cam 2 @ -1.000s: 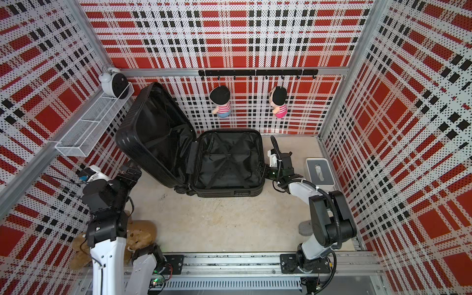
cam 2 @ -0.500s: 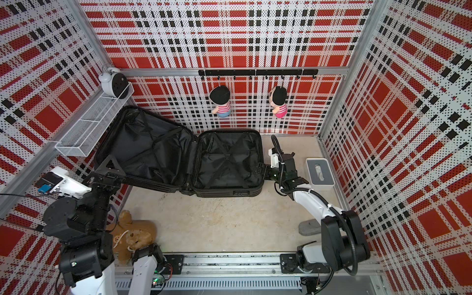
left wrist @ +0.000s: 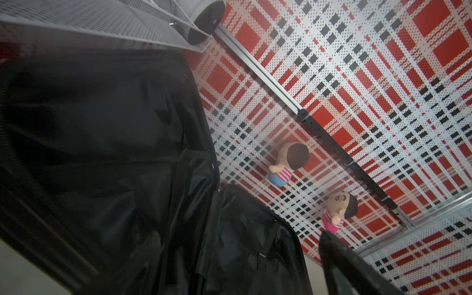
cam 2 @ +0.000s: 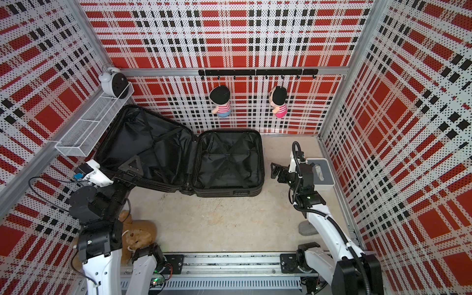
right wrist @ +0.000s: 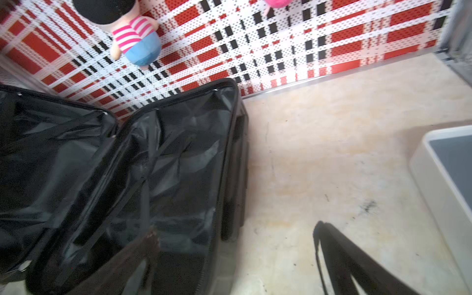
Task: Open the suitcase zippers
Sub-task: Reset both arms
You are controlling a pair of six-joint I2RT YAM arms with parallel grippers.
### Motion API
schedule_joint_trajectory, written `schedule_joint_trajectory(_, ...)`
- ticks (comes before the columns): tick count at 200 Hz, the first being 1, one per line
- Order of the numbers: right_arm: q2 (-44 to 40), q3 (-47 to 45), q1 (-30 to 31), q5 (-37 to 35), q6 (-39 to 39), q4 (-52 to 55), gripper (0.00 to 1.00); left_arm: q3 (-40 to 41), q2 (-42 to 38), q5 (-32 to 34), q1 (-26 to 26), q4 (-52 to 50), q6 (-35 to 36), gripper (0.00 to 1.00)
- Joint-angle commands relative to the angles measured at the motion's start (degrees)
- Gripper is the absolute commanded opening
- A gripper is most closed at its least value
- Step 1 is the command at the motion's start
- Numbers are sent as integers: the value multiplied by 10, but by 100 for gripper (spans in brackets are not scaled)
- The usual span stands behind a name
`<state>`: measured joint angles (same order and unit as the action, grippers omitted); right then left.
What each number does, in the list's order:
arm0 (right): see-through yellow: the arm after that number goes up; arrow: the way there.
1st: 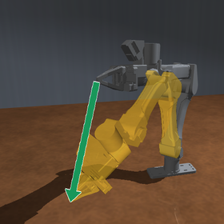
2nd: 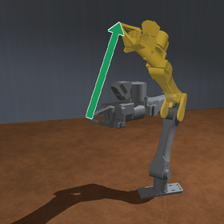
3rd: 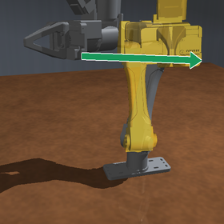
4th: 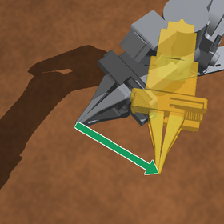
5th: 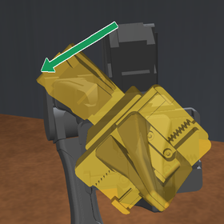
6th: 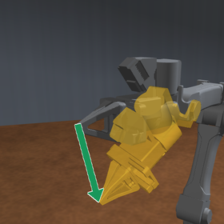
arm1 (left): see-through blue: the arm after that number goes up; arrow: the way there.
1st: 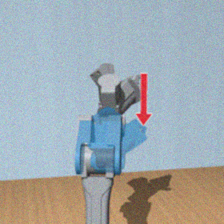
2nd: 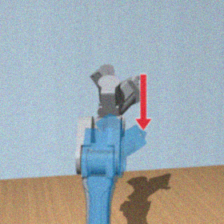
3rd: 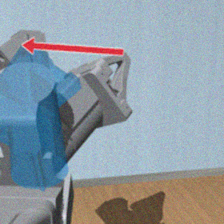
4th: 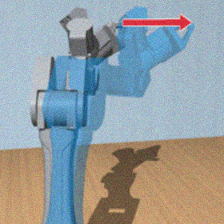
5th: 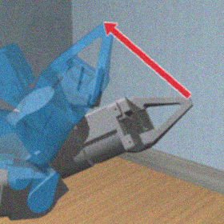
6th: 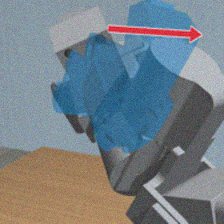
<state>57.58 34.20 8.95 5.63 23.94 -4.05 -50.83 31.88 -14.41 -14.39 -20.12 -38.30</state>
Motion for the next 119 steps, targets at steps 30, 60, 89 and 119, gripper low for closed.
schedule_joint_trajectory(30,-11,-33,-11,-50,-33,-60,100,-56,138,299,342,73,31,98)
schedule_joint_trajectory(60,-44,-96,-12,-71,-81,-152,100,-63,226,475,476,111,84,98)
schedule_joint_trajectory(89,-83,-153,-13,-118,-121,-235,100,18,250,529,477,207,144,98)
schedule_joint_trajectory(119,-75,-190,-16,-152,-135,-299,100,146,253,532,426,333,216,98)
